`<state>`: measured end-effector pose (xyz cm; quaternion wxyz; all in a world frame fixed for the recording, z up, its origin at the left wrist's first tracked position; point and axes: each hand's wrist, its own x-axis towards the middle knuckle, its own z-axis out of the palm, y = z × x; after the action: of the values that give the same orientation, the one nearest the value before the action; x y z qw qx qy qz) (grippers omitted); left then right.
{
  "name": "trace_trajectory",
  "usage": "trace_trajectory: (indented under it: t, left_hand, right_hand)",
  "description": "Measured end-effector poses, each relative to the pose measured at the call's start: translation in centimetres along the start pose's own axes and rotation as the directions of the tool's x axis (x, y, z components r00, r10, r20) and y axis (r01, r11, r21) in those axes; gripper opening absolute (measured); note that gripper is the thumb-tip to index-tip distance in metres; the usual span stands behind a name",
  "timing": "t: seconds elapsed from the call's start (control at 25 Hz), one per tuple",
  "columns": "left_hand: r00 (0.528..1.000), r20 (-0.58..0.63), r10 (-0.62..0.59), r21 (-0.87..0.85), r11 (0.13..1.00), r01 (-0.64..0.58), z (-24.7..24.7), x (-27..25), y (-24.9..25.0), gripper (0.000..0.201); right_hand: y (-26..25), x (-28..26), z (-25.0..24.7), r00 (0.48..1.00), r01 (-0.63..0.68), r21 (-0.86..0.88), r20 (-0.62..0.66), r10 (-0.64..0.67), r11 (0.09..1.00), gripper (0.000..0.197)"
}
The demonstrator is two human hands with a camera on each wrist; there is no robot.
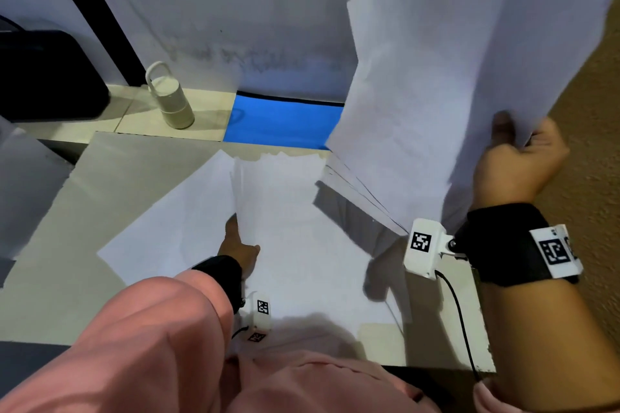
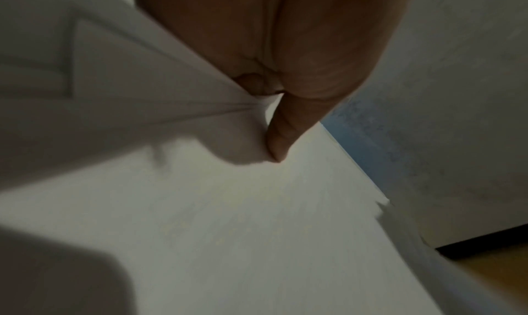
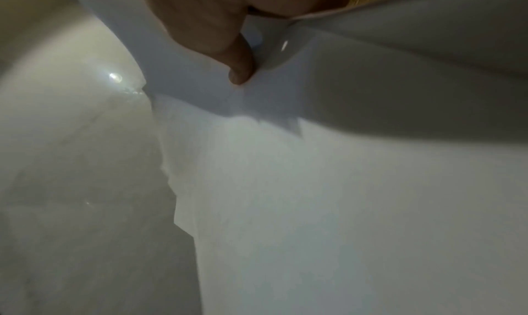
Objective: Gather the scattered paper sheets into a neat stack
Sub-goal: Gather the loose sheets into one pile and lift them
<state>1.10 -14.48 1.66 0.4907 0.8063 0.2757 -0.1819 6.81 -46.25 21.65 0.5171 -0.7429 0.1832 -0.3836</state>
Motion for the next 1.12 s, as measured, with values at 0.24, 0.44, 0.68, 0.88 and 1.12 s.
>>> trace_trajectory:
  t: [0.24, 0.44, 0.68, 0.88, 1.12]
  left_hand:
    - [0.997, 0.057, 0.05, -0.093, 0.995, -0.045, -0.2, 0.2, -0.5, 0.043]
    - [0.973, 0.2, -0.112, -0.199, 0.968, 0.152, -0.2, 0.5, -0.2, 0.106]
    - [0.986, 0.003, -0.166, -0.015, 0.986, 0.166, 0.9, 0.2, -0.9, 0.067]
    - [0.977, -0.071, -0.203, -0.088, 0.977, 0.196, 1.2, 0.6, -0.8, 0.06]
    - [0.972, -0.091, -0.215, -0.246, 0.951, 0.187, 1.1, 1.0, -1.5, 0.056]
  right_hand:
    - [0.6, -1.5, 3.1, 0.951, -0.125, -0.015, 0.284, 0.124, 0.992, 0.016]
    - [6.9, -9.1, 5.9, 0.638, -0.303, -0.417, 0.579, 0.508, 0.857, 0.013]
    - [10.9, -13.2, 6.3, 0.514, -0.374, -0.528, 0.567, 0.644, 0.763, 0.018]
    - [12.3, -14.9, 4.5, 0.42, -0.337, -0.684, 0.506, 0.754, 0.647, 0.041]
    - [12.6, -18.3, 4.7, 0.294, -0.454, -0.674, 0.503, 0.813, 0.582, 0.034]
